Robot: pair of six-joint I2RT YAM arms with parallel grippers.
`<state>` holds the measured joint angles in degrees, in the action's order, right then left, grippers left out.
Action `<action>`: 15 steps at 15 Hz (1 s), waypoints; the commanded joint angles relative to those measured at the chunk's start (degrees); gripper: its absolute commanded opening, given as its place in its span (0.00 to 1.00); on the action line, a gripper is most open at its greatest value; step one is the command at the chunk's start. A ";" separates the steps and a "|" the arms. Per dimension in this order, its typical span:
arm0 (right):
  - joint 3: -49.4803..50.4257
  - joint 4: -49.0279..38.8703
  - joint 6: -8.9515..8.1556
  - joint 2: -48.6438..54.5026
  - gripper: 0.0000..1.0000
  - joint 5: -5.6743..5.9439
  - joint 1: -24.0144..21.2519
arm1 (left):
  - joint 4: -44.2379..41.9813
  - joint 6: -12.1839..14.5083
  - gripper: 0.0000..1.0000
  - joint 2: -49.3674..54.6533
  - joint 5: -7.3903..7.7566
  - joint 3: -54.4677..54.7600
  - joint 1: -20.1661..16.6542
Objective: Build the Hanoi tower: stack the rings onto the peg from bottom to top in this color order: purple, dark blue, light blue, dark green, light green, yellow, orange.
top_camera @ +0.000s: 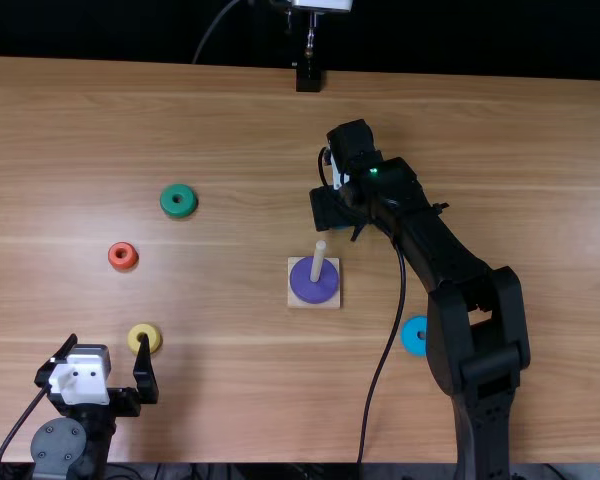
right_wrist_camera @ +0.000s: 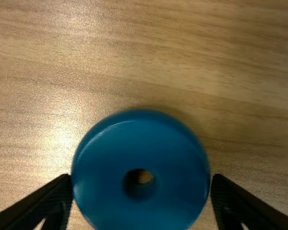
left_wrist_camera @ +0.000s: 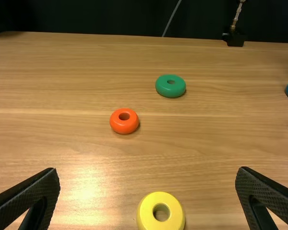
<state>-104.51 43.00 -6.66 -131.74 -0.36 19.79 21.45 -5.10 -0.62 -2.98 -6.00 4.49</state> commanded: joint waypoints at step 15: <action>-14.67 27.30 -0.20 7.55 0.00 0.36 0.51 | 4.49 0.46 1.00 0.62 0.56 6.00 -0.27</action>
<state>-117.03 70.13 -6.96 -128.33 -0.36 19.79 21.50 -5.08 -0.62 -2.96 -6.00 4.49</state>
